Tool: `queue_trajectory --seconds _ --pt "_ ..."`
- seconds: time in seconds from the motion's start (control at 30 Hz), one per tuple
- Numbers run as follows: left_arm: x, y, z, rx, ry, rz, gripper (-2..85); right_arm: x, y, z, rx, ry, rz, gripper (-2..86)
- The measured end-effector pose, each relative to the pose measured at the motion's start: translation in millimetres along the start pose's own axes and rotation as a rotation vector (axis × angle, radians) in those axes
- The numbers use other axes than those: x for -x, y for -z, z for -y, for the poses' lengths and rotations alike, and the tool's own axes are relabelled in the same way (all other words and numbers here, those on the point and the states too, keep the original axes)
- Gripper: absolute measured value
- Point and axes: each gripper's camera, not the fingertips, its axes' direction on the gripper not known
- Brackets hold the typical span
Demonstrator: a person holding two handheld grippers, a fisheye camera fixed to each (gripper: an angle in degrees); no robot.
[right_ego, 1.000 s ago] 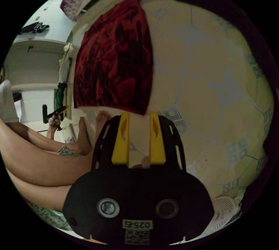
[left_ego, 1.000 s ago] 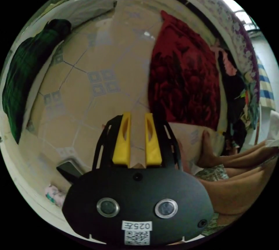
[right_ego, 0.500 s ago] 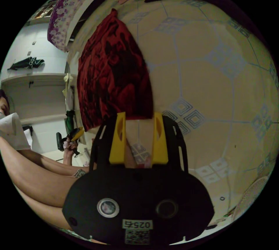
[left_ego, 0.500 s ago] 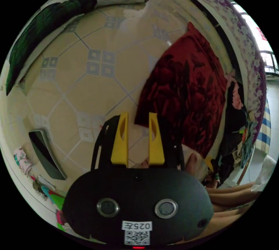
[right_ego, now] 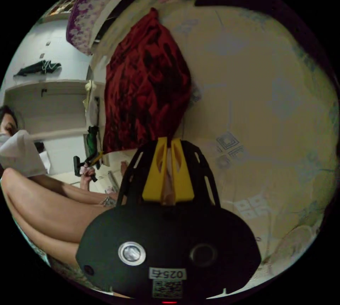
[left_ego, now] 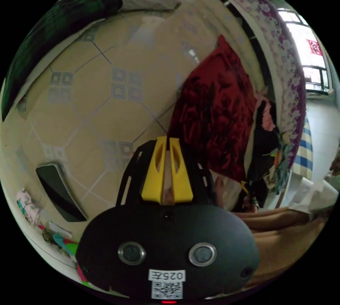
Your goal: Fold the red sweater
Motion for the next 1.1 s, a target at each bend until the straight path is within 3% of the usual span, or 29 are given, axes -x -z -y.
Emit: queue_trajectory --seconds 0.23,0.37,0.6,0.77,0.87,1.0,1.1 --pt "39 -12 -14 0.198 0.04 0.008 -1.6 -52 17 0 0.088 -0.091 0.025 -1.0" --pt "45 6 -46 0.218 0.072 -0.018 -1.4 -72 49 -25 0.026 -0.187 0.241 -0.9" --pt "34 104 -51 -0.013 0.151 -0.265 -1.5 -35 122 -2 -0.193 -0.057 0.662 -0.6" --pt "32 124 51 -0.123 0.111 -0.695 -1.4 -19 122 126 -0.157 -0.005 0.978 -0.6" --pt "3 98 144 -0.107 0.042 -0.808 -1.3 -7 103 218 -0.137 -0.058 1.122 -0.3" --pt "-44 40 262 -0.173 -0.059 -0.65 -0.3 8 65 337 -0.181 -0.008 1.023 1.4" --pt "-56 -33 325 -0.162 0.023 -0.483 3.4 2 23 405 -0.19 -0.028 0.882 7.6"
